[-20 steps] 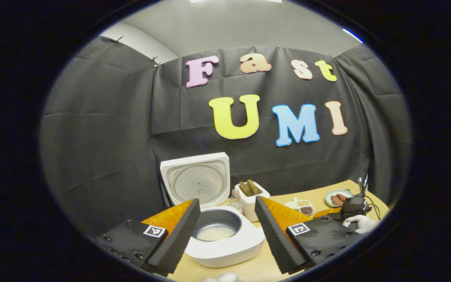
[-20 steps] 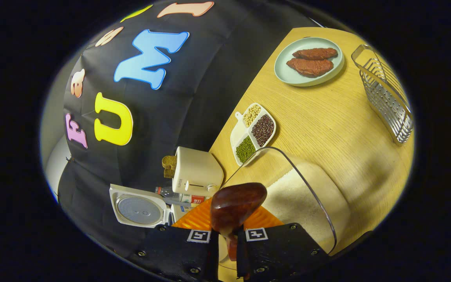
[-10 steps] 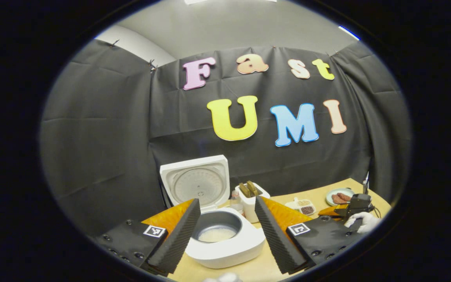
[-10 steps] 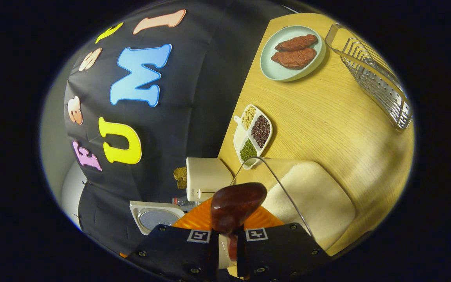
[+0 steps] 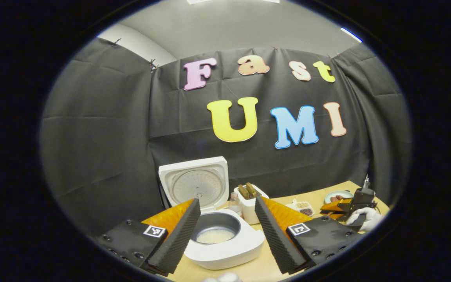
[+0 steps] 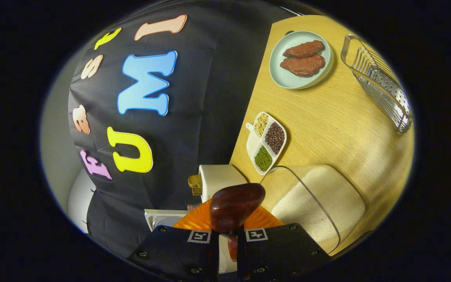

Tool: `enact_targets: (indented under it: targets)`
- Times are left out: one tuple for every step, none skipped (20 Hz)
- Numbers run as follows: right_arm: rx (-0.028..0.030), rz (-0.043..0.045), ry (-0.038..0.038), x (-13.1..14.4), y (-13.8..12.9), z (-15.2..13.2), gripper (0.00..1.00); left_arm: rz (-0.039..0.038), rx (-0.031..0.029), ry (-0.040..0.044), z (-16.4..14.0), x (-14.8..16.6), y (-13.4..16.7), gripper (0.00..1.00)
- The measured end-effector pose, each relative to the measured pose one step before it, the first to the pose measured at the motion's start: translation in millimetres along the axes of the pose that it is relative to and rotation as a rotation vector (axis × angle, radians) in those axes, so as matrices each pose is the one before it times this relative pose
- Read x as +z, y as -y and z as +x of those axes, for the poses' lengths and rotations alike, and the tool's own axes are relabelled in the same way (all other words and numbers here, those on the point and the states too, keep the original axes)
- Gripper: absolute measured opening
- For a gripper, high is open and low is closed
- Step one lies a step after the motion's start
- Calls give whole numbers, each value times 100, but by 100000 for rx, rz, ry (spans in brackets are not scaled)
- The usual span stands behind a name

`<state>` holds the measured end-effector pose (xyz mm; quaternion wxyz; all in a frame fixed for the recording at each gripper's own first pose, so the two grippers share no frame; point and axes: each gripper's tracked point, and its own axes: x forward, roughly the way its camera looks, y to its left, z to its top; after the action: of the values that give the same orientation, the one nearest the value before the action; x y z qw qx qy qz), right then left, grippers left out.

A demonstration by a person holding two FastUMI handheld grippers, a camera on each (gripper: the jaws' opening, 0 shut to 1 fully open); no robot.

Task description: Close the left gripper, press the button to open the rice cooker; take a wooden spoon from the chopstick holder with the right hand, scoop a spoonful of rice and pour it into the rice cooker, then put the wooden spoon back into the chopstick holder.

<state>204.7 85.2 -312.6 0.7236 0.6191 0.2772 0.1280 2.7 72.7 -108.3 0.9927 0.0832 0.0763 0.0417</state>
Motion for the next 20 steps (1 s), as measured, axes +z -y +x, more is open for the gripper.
enact_targets:
  targets:
    - [720, -846, -242, -229, -1079, 18, 18, 147, -128, -207, 14, -43, -88, 96]
    - [1202, -453, -878, -351, -1206, 157, 18, -158, 156, 123, -95, -279, -144, 95]
    - [1382, 497, -811, -582, -1252, 322, 18, -260, -372, 170, -8, -94, -73, 97]
    - [1050, 199, -1147, -748, -1154, 460, 18, -88, 302, 244, -142, -184, -325, 97]
    - [1274, 27, -1225, -784, -1313, 573, 18, 150, 47, 180, -21, -66, -326, 98]
    - [962, -158, -1155, -799, -1137, 572, 18, 162, 820, 279, -170, -94, -487, 99]
    - [531, -842, -1548, -948, -1188, 890, 18, -432, 470, 476, -98, 57, -400, 99]
    - [675, -720, -1183, -938, -1122, 758, 18, -838, 206, 277, -195, -222, -310, 98]
    - [426, -742, -1482, -1017, -1032, 926, 18, -880, 621, 279, -211, -99, -373, 98]
    - [441, -629, -2125, -1068, -1026, 877, 18, -749, 742, 257, -56, -140, -451, 97]
    - [519, -122, -1782, -1125, -953, 938, 18, -737, 824, -135, -105, -76, -486, 98]
    - [262, -575, -1571, -1038, -855, 951, 18, -819, 740, -92, 44, -219, -440, 95]
    - [-329, -1001, -2031, -1160, -618, 1133, 18, -668, 716, -145, -97, -207, -505, 99]
    - [-684, -1647, -1128, -1209, -514, 1065, 18, -620, 901, 178, 93, -360, -429, 99]
    - [-623, -2329, -1821, -1104, -417, 1237, 18, -131, 785, -870, -2, -434, -532, 98]
    - [-316, -1005, -1818, -1374, -574, 1169, 18, -94, 730, -615, 54, -449, -475, 98]
    - [120, -433, -2184, -1354, -498, 1398, 18, 55, 680, -375, 7, -317, -361, 99]
    - [196, -156, -2127, -1242, -430, 1119, 18, -12, 854, -372, 24, -240, -441, 99]
    - [-245, -907, -1032, -1052, -172, 1319, 18, 82, 1009, -125, 61, -64, -441, 99]
    - [-1099, -1674, -921, -986, -146, 1354, 18, 18, 1449, -180, 5, -153, -549, 99]
